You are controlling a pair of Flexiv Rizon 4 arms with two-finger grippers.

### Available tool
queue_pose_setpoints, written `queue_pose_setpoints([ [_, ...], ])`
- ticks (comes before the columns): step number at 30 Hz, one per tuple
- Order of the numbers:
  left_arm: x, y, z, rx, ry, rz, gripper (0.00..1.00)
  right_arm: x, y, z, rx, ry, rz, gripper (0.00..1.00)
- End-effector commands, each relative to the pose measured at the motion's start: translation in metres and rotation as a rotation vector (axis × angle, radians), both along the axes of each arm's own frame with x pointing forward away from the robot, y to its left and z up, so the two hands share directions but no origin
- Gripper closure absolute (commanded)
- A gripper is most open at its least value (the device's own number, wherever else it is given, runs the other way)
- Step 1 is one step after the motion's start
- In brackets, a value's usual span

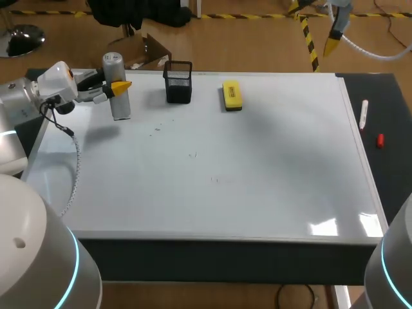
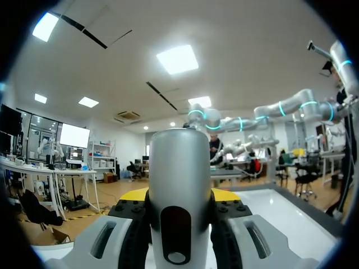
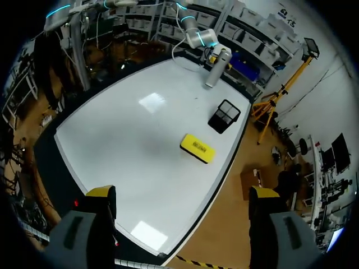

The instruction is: Pick up the inspection probe, press it on each red-marked spot on the whiteboard one by one, put down the probe, pick up the eraser, and wipe off all the red marks.

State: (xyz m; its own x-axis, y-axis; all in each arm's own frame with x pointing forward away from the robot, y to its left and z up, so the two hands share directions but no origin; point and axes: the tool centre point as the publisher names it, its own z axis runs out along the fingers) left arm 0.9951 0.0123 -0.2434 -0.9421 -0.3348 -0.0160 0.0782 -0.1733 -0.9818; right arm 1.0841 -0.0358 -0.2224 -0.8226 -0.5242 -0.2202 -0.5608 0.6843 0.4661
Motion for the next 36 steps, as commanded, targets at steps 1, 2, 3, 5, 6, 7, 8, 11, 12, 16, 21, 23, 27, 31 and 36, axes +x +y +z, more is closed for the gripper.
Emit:
queue_pose_setpoints([
  [1,-0.001,0.000,0.001,0.000,-0.002,0.003,1.00,0.006,0.003,0.006,-0.028,0.029,0.010,0.00],
  [2,-0.001,0.000,0.001,0.000,-0.002,0.003,1.00,0.006,0.003,0.006,-0.028,0.029,0.010,0.00],
  [3,-0.001,0.000,0.001,0.000,-0.002,0.003,1.00,0.006,0.003,0.006,-0.028,0.029,0.010,0.00],
  [5,-0.001,0.000,0.001,0.000,-0.002,0.003,1.00,0.006,0.003,0.006,-0.028,0.029,0.010,0.00],
  [6,-0.001,0.000,0.001,0.000,-0.002,0.003,1.00,0.006,0.003,0.006,-0.028,0.029,0.010,0.00],
  [7,-0.001,0.000,0.001,0.000,-0.002,0.003,1.00,0.006,0.003,0.006,-0.028,0.029,0.010,0.00],
  [8,-0.001,0.000,0.001,0.000,-0.002,0.003,1.00,0.006,0.003,0.006,-0.028,0.029,0.010,0.00],
  [11,-0.001,0.000,0.001,0.000,-0.002,0.003,1.00,0.006,0.003,0.006,-0.028,0.029,0.010,0.00],
  [12,-0.001,0.000,0.001,0.000,-0.002,0.003,1.00,0.006,0.003,0.006,-0.028,0.029,0.010,0.00],
  [16,-0.001,0.000,0.001,0.000,-0.002,0.003,1.00,0.006,0.003,0.006,-0.028,0.029,0.010,0.00],
  [21,0.006,-0.005,-0.002,-0.002,-0.003,-0.001,1.00,0.006,0.003,0.006,-0.028,0.029,0.010,0.00],
  [23,0.016,-0.011,0.001,-0.006,-0.023,-0.004,1.00,0.006,0.003,0.006,-0.028,0.029,0.010,0.00],
  [27,0.040,-0.023,0.017,-0.013,-0.088,-0.022,1.00,0.006,0.003,0.006,-0.028,0.029,0.010,0.00],
  [31,0.064,-0.033,0.040,-0.012,-0.157,-0.043,1.00,0.006,0.003,0.006,-0.028,0.029,0.010,0.00],
  [36,0.082,-0.042,0.062,-0.015,-0.197,-0.081,1.00,0.006,0.003,0.006,-0.028,0.029,0.010,0.00],
])
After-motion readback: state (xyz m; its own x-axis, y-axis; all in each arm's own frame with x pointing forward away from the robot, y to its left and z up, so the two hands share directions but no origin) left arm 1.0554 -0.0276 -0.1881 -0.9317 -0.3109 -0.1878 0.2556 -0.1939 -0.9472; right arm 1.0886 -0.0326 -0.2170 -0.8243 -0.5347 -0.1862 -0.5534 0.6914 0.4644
